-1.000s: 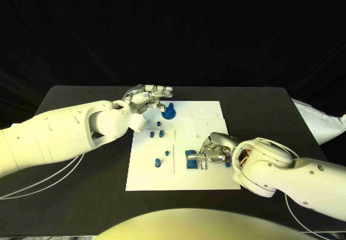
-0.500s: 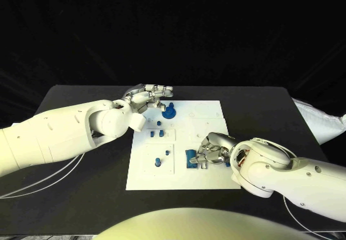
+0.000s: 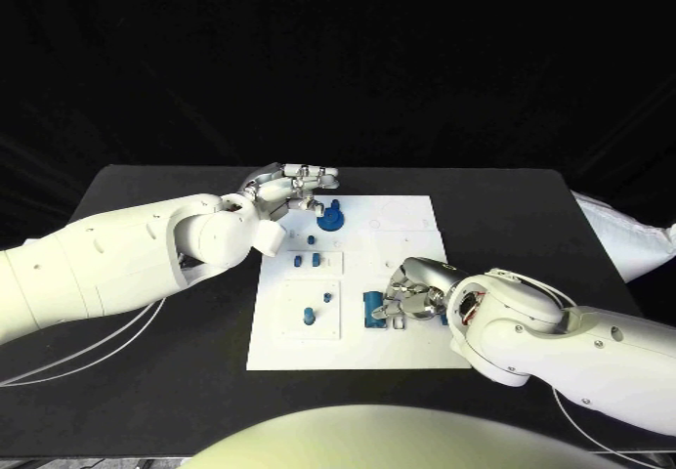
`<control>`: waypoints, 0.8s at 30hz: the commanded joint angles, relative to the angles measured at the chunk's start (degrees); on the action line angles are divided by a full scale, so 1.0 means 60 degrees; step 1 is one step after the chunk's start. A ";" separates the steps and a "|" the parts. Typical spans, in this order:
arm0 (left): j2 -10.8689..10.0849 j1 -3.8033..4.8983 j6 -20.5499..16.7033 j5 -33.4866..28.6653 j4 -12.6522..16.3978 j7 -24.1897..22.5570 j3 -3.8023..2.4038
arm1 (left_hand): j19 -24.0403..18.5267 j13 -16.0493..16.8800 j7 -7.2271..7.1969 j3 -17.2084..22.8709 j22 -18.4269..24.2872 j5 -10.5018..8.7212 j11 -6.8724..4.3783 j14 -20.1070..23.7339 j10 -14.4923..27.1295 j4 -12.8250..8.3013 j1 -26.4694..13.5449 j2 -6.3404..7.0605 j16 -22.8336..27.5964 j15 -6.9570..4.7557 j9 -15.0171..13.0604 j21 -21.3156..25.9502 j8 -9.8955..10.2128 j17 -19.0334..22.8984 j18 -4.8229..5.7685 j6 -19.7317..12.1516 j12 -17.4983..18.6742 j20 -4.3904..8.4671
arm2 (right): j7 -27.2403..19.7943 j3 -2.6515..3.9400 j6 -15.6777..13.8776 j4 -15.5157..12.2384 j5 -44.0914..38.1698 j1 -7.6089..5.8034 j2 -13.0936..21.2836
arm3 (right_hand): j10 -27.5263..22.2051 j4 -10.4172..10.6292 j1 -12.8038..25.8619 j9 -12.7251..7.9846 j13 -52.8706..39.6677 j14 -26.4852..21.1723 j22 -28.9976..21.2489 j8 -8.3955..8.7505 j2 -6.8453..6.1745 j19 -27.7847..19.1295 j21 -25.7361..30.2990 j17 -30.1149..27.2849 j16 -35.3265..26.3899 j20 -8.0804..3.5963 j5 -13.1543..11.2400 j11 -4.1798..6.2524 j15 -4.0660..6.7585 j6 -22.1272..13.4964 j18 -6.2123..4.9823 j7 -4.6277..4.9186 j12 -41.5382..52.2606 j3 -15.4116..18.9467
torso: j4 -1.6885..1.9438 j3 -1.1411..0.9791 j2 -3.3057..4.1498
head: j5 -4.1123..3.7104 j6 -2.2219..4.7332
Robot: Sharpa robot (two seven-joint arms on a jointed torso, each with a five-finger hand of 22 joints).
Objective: Assemble the parts on the task board
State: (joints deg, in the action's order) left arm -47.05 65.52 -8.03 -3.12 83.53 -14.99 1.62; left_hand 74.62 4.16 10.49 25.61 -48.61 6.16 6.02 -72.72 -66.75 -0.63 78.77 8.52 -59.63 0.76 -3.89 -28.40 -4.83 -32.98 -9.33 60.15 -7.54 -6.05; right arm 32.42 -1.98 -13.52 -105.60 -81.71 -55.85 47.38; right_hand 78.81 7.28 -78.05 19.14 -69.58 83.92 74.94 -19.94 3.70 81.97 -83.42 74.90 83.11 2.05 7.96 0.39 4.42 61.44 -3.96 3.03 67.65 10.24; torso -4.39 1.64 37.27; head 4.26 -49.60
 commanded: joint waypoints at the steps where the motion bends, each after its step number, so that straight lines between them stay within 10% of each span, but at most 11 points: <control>1: 0.0007 0.0002 0.0167 0.0054 0.0018 -0.0039 -0.0006 | -0.0045 -0.0002 -0.0028 -0.0070 0.0011 -0.0055 -0.0018 0.0081 0.0056 0.0001 -0.0030 -0.0061 0.0033 -0.0008 0.0001 0.0064 -0.0050 0.0012 -0.0170 -0.0059 -0.0053 -0.0013 | 0.0063 -0.0031 -0.0066 0.0022 -0.0222 0.0039 0.0094 | 0.0215 0.0140 0.0186 0.0021 -0.0035 0.0615 0.0116 -0.0036 0.0090 -0.0021 -0.0013 0.0217 -0.0006 -0.0052 0.0145 0.0133 0.0059 0.0067 0.0133 0.0007 0.0050 0.0046 | -0.0008 -0.0005 -0.0004 | 0.0000 0.0005; 11: -0.0030 0.0000 0.0146 0.0055 0.0018 -0.0024 -0.0006 | -0.0045 -0.0002 -0.0028 -0.0070 0.0011 -0.0055 -0.0018 0.0081 0.0056 0.0001 -0.0030 -0.0061 0.0033 -0.0008 0.0001 0.0064 -0.0050 0.0012 -0.0170 -0.0059 -0.0053 -0.0013 | -0.0778 -0.0020 -0.1140 -0.0809 0.0446 -0.0186 0.1413 | 0.0076 0.0371 0.0426 -0.0144 0.0104 0.0609 0.0059 0.0626 0.0001 -0.0054 0.0026 0.0197 -0.0031 0.0079 0.1239 -0.0130 -0.0134 -0.0745 0.0125 0.0345 -0.0197 0.0284 | -0.0022 0.0007 -0.0006 | -0.0061 0.0025; 24: -0.0029 0.0000 0.0143 0.0055 0.0024 -0.0033 -0.0005 | -0.0045 -0.0002 -0.0028 -0.0070 0.0011 -0.0055 -0.0018 0.0081 0.0056 0.0001 -0.0030 -0.0061 0.0033 -0.0008 0.0001 0.0064 -0.0050 0.0012 -0.0170 -0.0059 -0.0053 -0.0013 | -0.0471 -0.0045 -0.0284 -0.0717 -0.0316 -0.0503 0.2588 | -0.0104 0.0248 0.0103 -0.0428 0.0340 0.0595 0.0012 0.1021 0.0105 -0.0090 0.0058 0.0178 -0.0052 0.0205 0.1681 -0.0223 -0.0234 -0.0709 0.0108 0.0445 -0.0538 0.0195 | -0.0081 -0.0008 -0.0030 | -0.0174 0.0033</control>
State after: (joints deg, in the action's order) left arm -47.30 65.51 -8.02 -3.05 83.54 -14.90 1.63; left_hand 74.62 4.16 10.49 25.61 -48.61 6.16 6.02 -72.71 -66.75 -0.63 78.77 8.52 -59.63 0.76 -3.89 -28.40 -4.83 -32.99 -9.33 60.16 -7.54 -6.05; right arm 29.24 -2.21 -17.77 -110.06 -80.90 -58.99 62.86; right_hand 78.62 9.09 -76.86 16.61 -67.57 83.92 74.92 -14.09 4.43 81.44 -83.42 74.94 83.11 3.01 17.75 -0.94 3.36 57.03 -3.95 5.63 64.73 11.35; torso -4.80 1.63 37.11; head 3.31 -49.38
